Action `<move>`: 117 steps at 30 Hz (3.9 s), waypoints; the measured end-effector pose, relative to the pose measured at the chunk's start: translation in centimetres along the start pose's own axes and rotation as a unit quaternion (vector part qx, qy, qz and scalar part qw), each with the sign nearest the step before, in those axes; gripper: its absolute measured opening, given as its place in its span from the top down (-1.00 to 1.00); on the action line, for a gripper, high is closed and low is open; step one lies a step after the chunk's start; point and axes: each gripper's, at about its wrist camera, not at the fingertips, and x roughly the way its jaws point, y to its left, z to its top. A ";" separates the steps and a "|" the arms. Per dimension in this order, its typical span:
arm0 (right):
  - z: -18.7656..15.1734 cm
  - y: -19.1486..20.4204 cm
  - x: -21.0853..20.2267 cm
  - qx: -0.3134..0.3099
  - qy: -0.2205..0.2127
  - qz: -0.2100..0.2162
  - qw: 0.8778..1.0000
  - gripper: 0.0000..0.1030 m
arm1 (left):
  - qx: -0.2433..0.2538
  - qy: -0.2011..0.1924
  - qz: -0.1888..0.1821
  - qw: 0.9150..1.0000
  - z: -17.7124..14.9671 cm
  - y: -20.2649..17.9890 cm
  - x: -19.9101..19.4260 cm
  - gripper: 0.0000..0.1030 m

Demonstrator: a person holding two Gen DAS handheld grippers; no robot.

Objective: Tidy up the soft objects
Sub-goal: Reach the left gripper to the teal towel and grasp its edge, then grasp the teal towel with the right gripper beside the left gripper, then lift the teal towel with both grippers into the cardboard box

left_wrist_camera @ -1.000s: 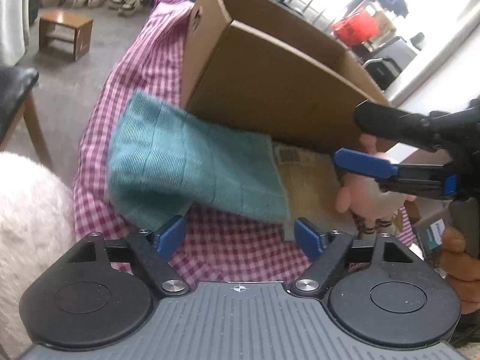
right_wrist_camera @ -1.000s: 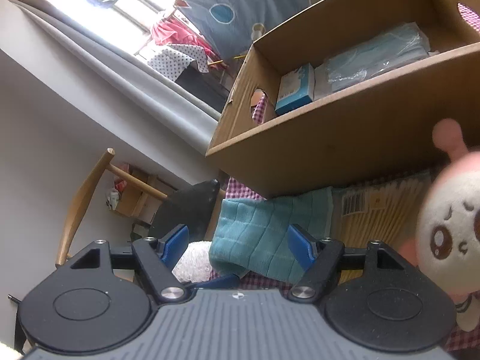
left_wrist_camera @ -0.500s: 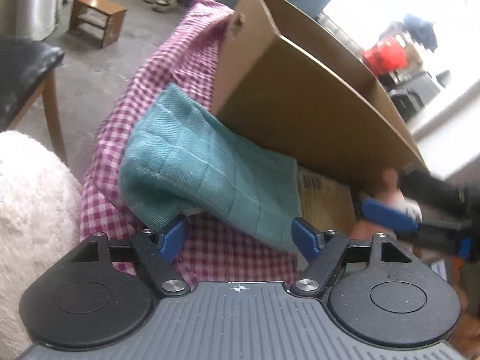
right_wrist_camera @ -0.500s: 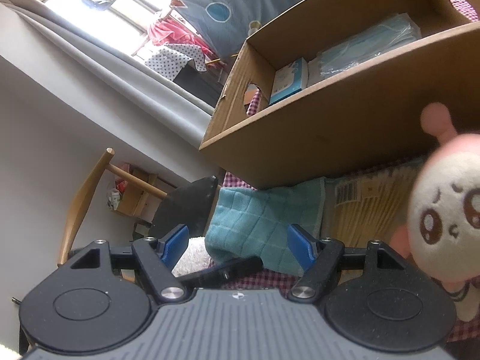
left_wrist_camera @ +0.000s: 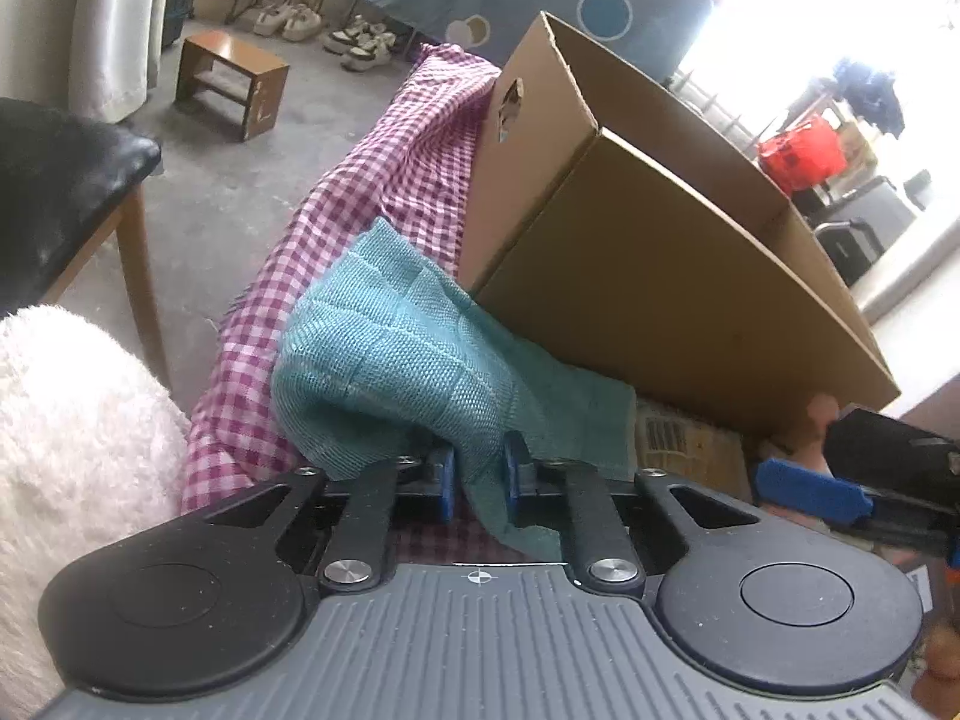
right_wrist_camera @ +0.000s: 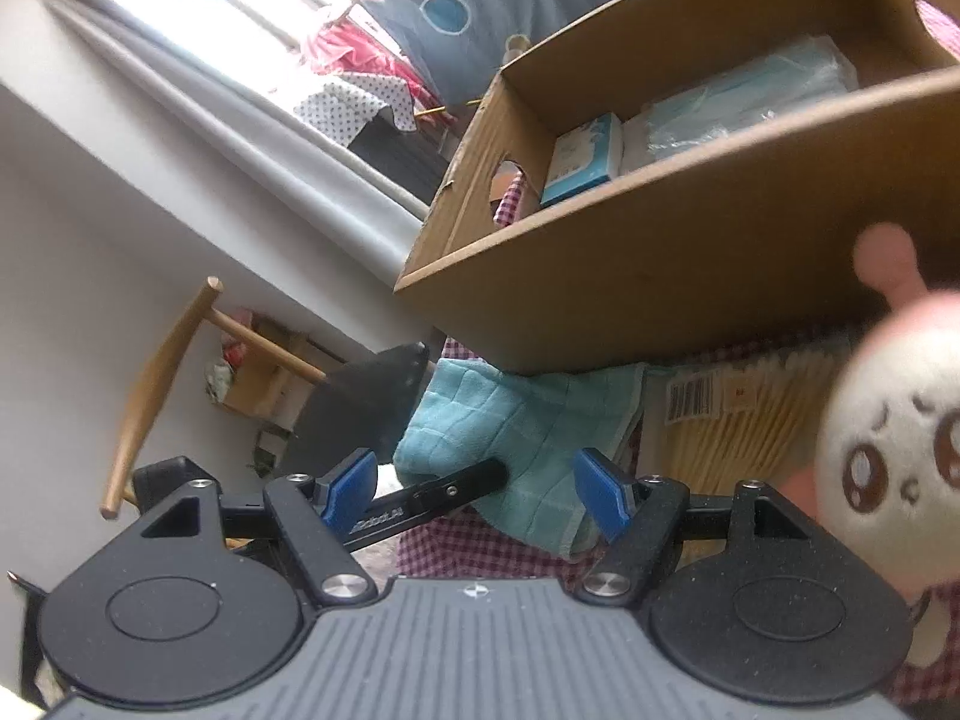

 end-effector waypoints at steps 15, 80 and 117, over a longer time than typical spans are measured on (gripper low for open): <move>2.7 4.7 9.2 -0.113 0.055 -0.002 0.992 -0.65 | 0.046 0.029 0.001 0.999 0.1 3.1 -2.1 0.59; -0.3 2.1 9.1 -0.044 0.045 0.012 0.998 0.83 | 0.049 -0.056 -0.090 0.993 0.7 2.9 -4.6 0.52; 18.4 -7.4 -3.3 -0.012 -0.021 -0.073 0.997 0.84 | 0.115 0.037 -0.286 0.951 15.4 -19.4 11.0 0.52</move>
